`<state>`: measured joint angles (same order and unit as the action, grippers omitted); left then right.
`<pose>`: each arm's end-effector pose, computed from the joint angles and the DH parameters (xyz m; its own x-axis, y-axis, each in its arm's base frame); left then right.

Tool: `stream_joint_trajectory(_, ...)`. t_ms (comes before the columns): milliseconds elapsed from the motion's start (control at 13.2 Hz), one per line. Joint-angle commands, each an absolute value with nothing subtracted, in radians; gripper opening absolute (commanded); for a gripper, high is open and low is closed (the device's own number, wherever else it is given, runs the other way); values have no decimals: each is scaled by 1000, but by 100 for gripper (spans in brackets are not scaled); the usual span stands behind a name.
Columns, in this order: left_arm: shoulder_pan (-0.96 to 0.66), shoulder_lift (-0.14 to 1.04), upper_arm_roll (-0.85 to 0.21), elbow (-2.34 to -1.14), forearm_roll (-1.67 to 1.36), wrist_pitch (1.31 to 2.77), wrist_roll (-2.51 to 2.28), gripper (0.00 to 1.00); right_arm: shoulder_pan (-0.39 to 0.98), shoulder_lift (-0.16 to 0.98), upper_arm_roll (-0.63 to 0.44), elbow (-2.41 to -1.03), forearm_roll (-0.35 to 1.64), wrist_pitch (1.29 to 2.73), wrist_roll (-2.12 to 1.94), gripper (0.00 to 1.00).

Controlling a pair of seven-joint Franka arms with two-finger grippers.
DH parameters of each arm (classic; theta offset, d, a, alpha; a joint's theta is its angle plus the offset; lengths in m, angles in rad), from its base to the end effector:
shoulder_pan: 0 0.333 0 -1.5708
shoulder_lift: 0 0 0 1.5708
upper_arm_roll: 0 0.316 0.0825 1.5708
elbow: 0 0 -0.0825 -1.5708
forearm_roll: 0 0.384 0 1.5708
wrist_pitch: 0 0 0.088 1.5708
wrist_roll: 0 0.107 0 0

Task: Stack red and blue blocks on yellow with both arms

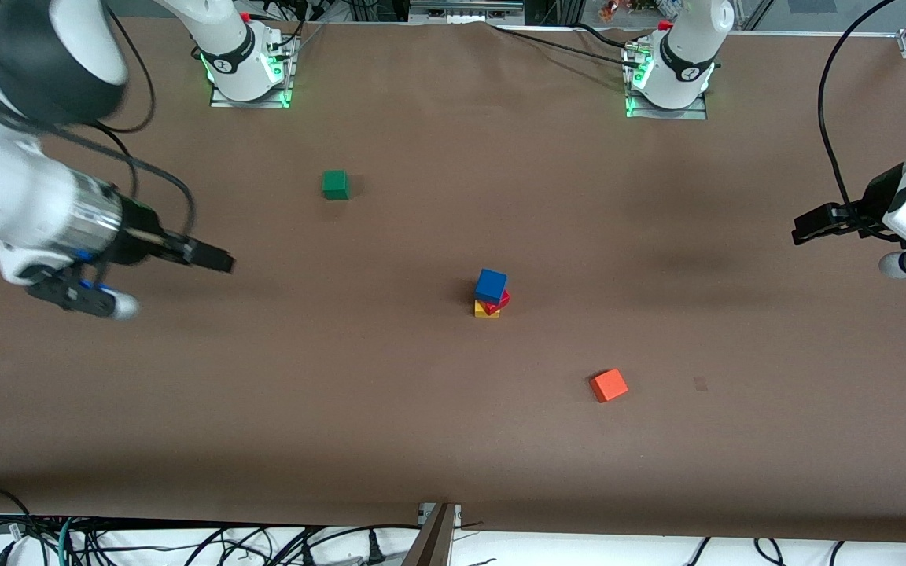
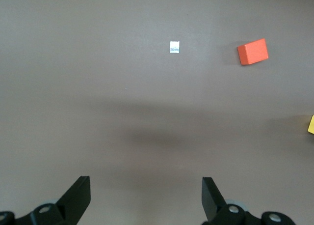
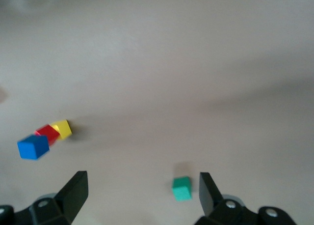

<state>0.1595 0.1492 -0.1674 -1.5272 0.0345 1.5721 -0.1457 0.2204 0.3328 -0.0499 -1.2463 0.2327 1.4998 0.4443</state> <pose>0.5951 0.0057 0.5603 0.9856 0.1366 -0.0996 0.1349 -0.9906 -0.0243 0.6302 0.1407 0.5732 0.9559 -0.2451 -0.1620 -0.2706 -0.9492 -0.1607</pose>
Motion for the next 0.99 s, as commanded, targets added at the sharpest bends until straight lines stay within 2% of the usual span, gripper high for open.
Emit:
stream_joint_trajectory(0,167,156,-167,-1506,20,1571,-123,100,236,119,-55,-1509,146,1537,364,100)
stream_joint_trajectory(304,169,156,-167,-1506,20,1571,-121,100,236,68,-75,-1572,29,1548,178,100)
stream_joint_trajectory(608,169,156,-167,-1505,18,1571,-123,100,233,93,-109,-1551,17,1551,10,100)
stream_joint_trajectory(911,169,156,-167,-1505,21,1571,-124,100,236,107,-107,-1523,-15,1546,12,100)
